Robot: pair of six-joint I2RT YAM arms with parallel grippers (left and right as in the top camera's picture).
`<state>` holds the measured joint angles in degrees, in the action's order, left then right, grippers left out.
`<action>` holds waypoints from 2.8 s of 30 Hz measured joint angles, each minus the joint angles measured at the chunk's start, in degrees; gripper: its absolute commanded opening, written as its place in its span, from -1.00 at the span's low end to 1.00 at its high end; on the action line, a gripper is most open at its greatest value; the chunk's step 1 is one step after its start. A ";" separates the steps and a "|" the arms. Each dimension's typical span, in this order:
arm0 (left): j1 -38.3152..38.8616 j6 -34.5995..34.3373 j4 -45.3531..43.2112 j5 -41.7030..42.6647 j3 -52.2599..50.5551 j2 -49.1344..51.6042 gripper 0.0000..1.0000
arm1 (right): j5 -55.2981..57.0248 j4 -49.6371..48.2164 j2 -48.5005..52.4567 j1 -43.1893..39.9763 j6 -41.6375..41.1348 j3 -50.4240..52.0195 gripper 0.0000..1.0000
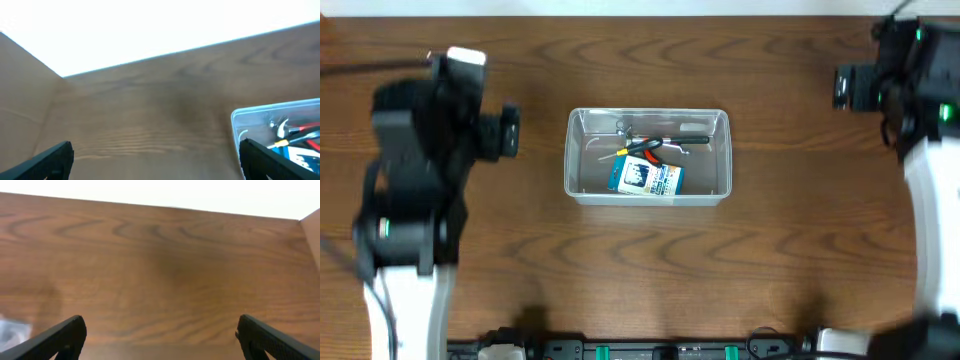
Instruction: Pack container
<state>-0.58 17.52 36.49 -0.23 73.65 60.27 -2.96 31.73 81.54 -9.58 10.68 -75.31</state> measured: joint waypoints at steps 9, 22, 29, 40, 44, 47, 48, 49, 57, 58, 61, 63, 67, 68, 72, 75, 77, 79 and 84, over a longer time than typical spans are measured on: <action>0.00 -0.96 -7.50 -0.02 -24.96 -23.26 0.96 | -0.04 -3.06 -30.77 4.09 -0.13 29.27 0.99; 0.00 -0.98 -2.99 -0.02 -40.37 -44.96 0.96 | -0.09 8.48 -51.67 5.29 -0.15 39.78 0.99; 0.00 -0.98 -1.79 -0.02 -40.41 -45.05 0.96 | -0.09 15.15 -51.65 5.29 -0.15 40.02 0.99; 0.00 -0.98 7.10 -0.02 -40.41 -45.05 0.96 | -0.07 21.68 -51.65 5.31 -0.15 40.19 0.98; 0.00 -0.98 11.39 -0.02 -40.41 -45.05 0.96 | -0.09 21.68 -52.00 5.31 -0.15 40.24 0.98; 0.00 -0.98 13.92 -0.02 -40.41 -45.05 0.96 | -0.09 21.73 -53.48 5.57 -0.15 40.24 0.98; 0.00 -0.98 14.69 -0.02 -40.41 -45.05 0.96 | -0.04 21.75 -54.47 6.10 -0.15 40.26 0.98; 0.00 -0.98 15.37 -0.02 -40.41 -45.05 0.96 | 0.24 21.81 -55.69 6.82 -0.13 40.26 0.98; 0.00 -0.98 17.33 -0.04 -40.41 -45.05 0.96 | 3.65 14.62 -72.13 10.71 -1.16 42.34 0.97; 0.00 -0.98 17.31 -0.04 -40.41 -45.07 0.96 | 3.85 11.06 -73.61 10.82 -1.40 43.74 0.98; 0.00 -0.98 17.31 -0.04 -40.44 -45.07 0.96 | 3.80 -1.86 -76.54 11.19 -1.99 50.01 0.99; 0.00 -0.98 17.31 -0.04 -40.44 -45.05 0.95 | 3.63 -12.52 -76.78 11.37 -2.51 55.69 0.99; 0.00 -0.98 17.31 -0.04 -40.46 -45.07 0.96 | 4.15 -27.19 -76.81 11.56 -4.57 64.06 0.98; 0.00 -0.98 17.31 -0.02 -40.46 -45.05 0.96 | 4.96 -29.14 -76.89 11.56 -5.53 65.75 0.99; 0.00 -0.98 17.31 -0.04 -40.46 -45.05 0.96 | 8.94 -29.62 -78.82 11.56 -9.73 69.59 0.98; 0.00 -0.98 17.31 -0.04 -40.46 -45.05 0.96 | 11.50 -28.87 -80.56 11.56 -13.14 71.95 0.98; 0.00 -0.98 17.31 -0.02 -40.46 -45.05 0.96 | 12.35 -27.76 -80.70 11.56 -15.02 72.94 0.98; 0.00 -0.98 17.33 -0.04 -40.46 -45.05 0.96 | 12.90 -26.67 -80.70 11.54 -16.39 73.72 0.99; 0.00 -0.98 17.31 -0.02 -40.46 -45.05 0.96 | 12.83 -26.71 -80.81 11.54 -16.33 73.94 0.99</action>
<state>-0.58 16.53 53.80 -0.25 33.19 15.22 9.87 5.02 0.73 1.96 -5.65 -1.37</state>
